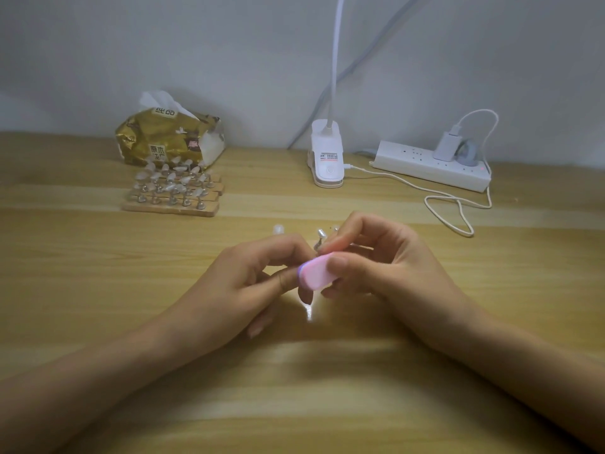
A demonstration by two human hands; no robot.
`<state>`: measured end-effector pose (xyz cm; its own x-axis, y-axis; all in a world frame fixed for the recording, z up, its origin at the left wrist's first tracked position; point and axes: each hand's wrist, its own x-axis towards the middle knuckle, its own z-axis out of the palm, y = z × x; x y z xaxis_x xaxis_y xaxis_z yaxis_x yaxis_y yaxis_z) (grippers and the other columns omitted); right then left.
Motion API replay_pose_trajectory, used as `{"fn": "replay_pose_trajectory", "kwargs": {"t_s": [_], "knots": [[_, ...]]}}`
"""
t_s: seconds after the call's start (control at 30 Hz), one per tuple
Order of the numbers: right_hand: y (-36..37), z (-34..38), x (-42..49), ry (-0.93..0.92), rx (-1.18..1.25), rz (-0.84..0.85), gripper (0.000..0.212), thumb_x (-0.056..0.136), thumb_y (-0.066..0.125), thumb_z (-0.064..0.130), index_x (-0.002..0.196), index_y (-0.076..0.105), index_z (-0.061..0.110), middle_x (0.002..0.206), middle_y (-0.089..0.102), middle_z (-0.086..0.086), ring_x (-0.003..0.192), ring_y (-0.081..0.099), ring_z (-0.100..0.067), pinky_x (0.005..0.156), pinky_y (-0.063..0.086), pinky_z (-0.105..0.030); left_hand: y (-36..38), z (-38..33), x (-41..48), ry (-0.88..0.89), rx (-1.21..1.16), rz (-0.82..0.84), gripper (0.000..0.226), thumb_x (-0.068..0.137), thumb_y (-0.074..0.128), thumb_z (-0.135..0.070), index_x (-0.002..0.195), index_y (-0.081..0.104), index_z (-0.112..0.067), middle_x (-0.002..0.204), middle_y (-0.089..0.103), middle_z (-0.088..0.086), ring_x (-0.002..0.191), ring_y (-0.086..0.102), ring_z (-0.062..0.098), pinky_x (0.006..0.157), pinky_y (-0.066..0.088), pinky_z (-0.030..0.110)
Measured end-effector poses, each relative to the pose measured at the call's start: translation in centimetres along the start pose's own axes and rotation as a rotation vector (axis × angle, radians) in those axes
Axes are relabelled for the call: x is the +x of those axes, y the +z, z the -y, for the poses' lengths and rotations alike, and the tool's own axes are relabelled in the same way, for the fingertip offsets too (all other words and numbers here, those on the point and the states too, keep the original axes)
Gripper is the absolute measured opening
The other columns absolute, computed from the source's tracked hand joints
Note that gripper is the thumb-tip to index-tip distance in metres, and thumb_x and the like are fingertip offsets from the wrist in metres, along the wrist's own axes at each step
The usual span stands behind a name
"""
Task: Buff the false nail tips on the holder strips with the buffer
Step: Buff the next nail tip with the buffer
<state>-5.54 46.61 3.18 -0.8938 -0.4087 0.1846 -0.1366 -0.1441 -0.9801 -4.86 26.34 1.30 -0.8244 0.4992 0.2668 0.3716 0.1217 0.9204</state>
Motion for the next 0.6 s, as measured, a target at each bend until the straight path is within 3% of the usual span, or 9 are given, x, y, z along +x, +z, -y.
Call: {"fn": "replay_pose_trajectory", "kwargs": {"t_s": [0.33,0.43,0.6], "knots": [[-0.36,0.15,0.21,0.005,0.008,-0.043,0.012,0.076,0.079,0.013,0.073,0.069,0.020,0.083,0.072,-0.001,0.065,0.062,-0.012,0.063,0.057,-0.022,-0.19,0.10,0.06,-0.016,-0.004,-0.007,0.012,0.094,0.057,-0.028,0.087,0.065,-0.023,0.081,0.068,0.001,0.031,0.037,0.008,0.037,0.030,0.012],[-0.01,-0.02,0.00,0.005,0.002,0.025,0.010,0.081,0.073,0.007,0.078,0.069,0.016,0.084,0.071,-0.002,0.069,0.066,-0.014,0.062,0.057,-0.022,-0.06,-0.01,-0.02,-0.001,0.001,0.019,0.015,0.094,0.058,-0.035,0.088,0.064,-0.022,0.083,0.068,0.002,0.030,0.039,0.007,0.037,0.030,0.012],[-0.43,0.23,0.26,0.003,0.007,-0.048,0.012,0.079,0.077,0.011,0.075,0.068,0.018,0.086,0.072,-0.004,0.067,0.063,-0.014,0.062,0.056,-0.022,-0.09,0.06,-0.02,-0.016,0.003,0.000,0.012,0.095,0.056,-0.025,0.087,0.064,-0.022,0.082,0.069,0.000,0.030,0.039,0.009,0.037,0.030,0.012]]}}
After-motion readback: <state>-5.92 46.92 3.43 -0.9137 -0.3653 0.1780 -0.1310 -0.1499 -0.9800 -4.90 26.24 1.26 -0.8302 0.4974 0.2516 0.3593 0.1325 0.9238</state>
